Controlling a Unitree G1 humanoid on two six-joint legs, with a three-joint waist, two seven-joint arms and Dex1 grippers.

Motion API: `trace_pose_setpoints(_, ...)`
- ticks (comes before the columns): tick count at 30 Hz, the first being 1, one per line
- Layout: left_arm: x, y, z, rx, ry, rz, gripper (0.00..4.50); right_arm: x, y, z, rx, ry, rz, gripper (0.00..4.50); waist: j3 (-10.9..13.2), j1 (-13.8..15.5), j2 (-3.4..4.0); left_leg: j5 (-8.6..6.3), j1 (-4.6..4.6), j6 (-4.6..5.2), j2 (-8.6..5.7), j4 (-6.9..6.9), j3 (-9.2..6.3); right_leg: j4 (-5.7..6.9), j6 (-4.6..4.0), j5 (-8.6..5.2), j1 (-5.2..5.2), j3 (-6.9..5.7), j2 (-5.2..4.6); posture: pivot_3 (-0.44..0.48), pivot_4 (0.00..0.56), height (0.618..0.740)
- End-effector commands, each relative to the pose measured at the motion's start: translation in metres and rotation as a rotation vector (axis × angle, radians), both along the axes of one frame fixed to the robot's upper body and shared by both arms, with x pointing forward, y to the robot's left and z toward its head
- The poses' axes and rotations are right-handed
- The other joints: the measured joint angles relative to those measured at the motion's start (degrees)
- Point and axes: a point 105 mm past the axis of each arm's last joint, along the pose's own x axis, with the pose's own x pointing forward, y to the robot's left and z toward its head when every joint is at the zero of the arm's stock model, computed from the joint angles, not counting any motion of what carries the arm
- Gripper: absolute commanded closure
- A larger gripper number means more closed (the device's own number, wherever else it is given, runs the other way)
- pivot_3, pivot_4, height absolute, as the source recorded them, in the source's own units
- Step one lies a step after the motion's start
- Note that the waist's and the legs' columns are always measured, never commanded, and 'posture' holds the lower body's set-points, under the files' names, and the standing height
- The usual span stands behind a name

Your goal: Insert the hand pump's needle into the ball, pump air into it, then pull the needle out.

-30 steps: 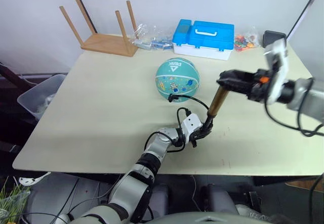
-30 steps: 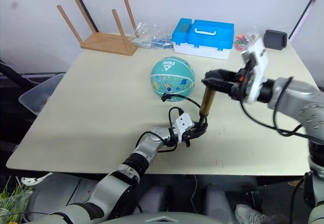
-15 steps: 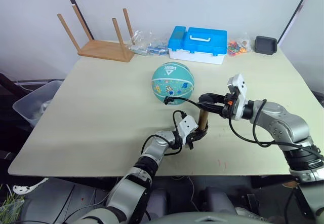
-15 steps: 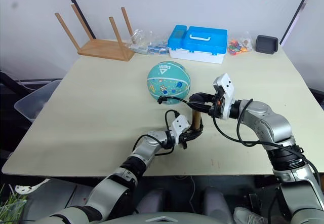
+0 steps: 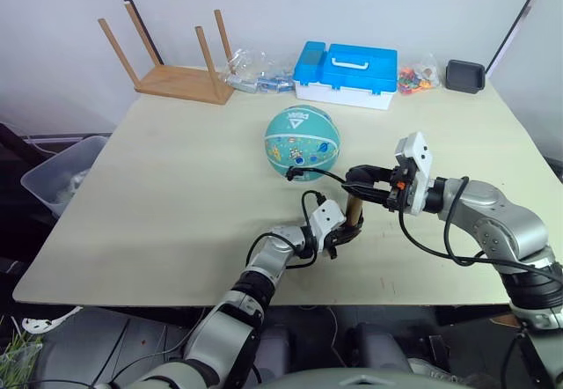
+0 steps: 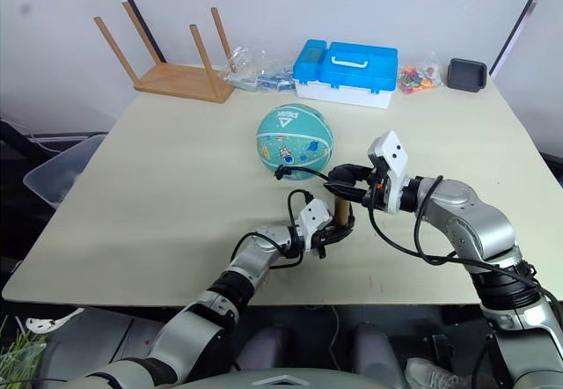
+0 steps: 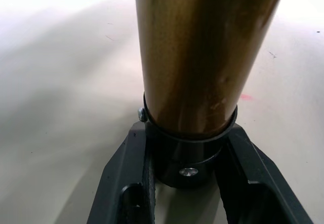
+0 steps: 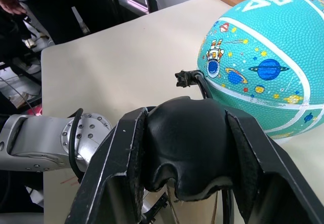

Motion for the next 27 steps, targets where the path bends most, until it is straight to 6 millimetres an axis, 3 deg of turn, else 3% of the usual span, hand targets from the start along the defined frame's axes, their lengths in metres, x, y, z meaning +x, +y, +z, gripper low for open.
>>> trace_pose_setpoints(1,-0.006,0.011,-0.014,0.014,0.078,0.013,3.41,-0.007,-0.018,-0.066,-0.164,0.235,-0.081,2.91,0.06,-0.02,-0.02,0.00,0.00,0.00,0.00,0.00,0.00,0.00,0.00,0.00,0.00,0.00,0.00,0.000,0.150,0.740)
trace_pose_setpoints(11,-0.007,0.009,-0.012,0.008,0.080,0.012,3.41,-0.008,-0.018,-0.066,-0.170,0.232,-0.078,2.91,0.09,-0.04,-0.04,0.00,-0.01,-0.01,0.01,-0.04,0.00,-0.03,0.00,0.00,-0.02,0.00,0.00,0.000,0.150,0.740)
trace_pose_setpoints(23,0.001,0.005,0.011,-0.004,0.059,-0.002,3.41,-0.008,-0.017,-0.065,-0.177,0.229,-0.075,2.91,0.48,-0.04,-0.01,-0.01,-0.08,-0.01,0.00,-0.10,0.00,-0.12,0.00,0.00,-0.05,0.00,0.01,0.000,0.150,0.740)
trace_pose_setpoints(24,0.002,0.004,0.012,-0.011,0.058,-0.002,2.39,-0.008,-0.017,-0.065,-0.178,0.229,-0.076,2.91,0.54,-0.01,-0.03,-0.01,-0.08,-0.01,0.00,-0.10,0.00,-0.12,0.00,0.00,-0.05,0.00,0.01,0.000,0.150,0.740)
trace_pose_setpoints(27,0.001,0.002,0.019,-0.043,0.064,-0.005,1.09,-0.007,-0.017,-0.065,-0.179,0.229,-0.079,2.91,0.68,0.11,0.05,0.00,-0.08,-0.01,0.02,-0.09,0.00,-0.12,0.02,0.01,-0.05,-0.01,-0.03,0.000,0.150,0.740)
